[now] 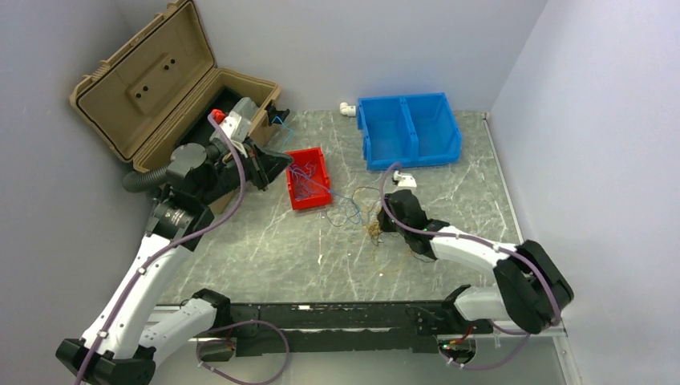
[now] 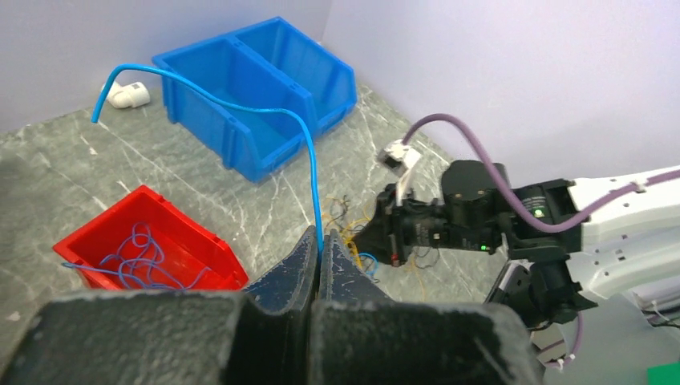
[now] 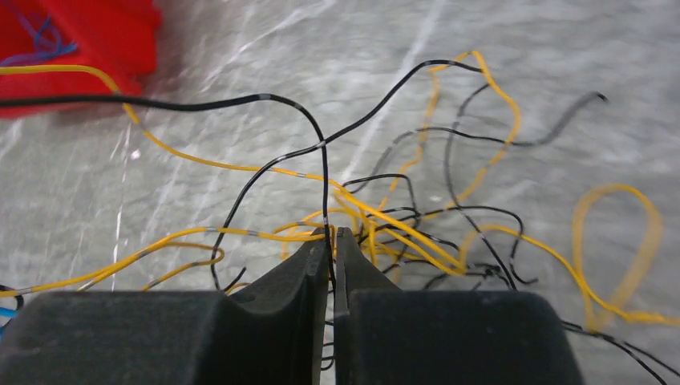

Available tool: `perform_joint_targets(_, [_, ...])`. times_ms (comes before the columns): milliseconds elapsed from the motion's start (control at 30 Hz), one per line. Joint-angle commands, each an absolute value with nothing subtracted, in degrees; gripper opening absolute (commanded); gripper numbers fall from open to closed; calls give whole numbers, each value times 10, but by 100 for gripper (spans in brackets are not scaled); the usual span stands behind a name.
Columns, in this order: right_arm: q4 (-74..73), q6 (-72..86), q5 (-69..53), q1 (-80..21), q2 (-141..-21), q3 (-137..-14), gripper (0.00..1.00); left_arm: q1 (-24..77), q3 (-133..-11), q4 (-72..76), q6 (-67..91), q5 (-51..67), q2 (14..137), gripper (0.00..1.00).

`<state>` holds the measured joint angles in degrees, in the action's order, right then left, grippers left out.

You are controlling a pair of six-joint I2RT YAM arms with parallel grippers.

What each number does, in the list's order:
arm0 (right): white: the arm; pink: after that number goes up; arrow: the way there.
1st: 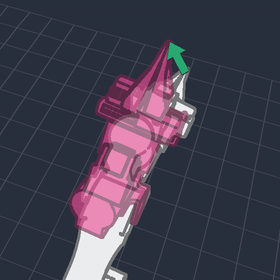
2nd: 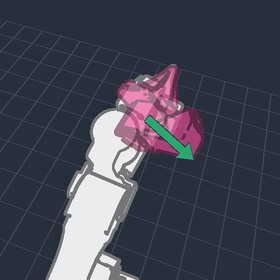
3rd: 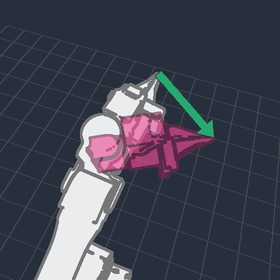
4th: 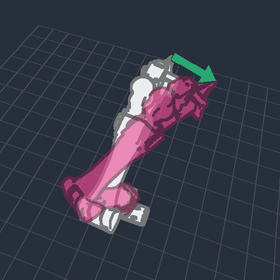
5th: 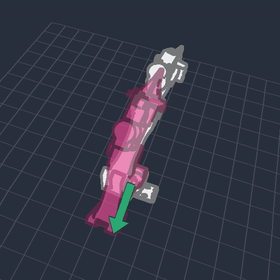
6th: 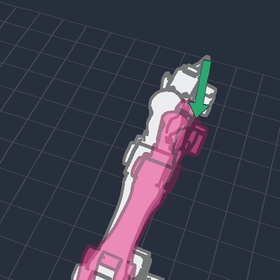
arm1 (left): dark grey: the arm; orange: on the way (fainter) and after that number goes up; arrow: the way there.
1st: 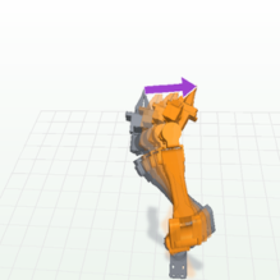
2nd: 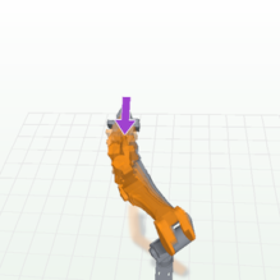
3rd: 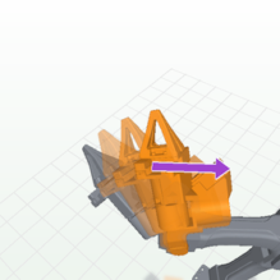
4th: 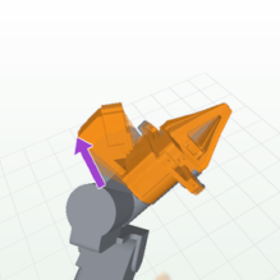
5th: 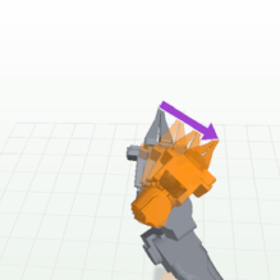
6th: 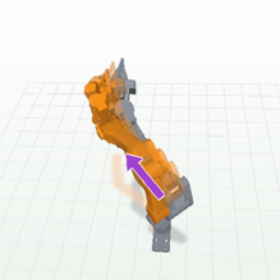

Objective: Untangle the cables
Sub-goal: Untie the cable.

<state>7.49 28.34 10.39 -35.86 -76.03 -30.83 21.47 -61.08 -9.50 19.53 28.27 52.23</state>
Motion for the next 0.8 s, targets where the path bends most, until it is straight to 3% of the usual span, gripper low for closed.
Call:
perform_joint_targets(0, [39, 352, 196, -316, -686, -268, 5, 216, -604, -87, 185, 243, 504, 0])
perform_joint_targets(233, [-26, 423, 225, -215, -545, -215, 0, 215, -605, -137, 194, 119, 494, 0])
perform_joint_targets(767, [-154, 489, 373, -203, -355, -215, 0, 214, -592, -179, 240, -52, 472, 0])
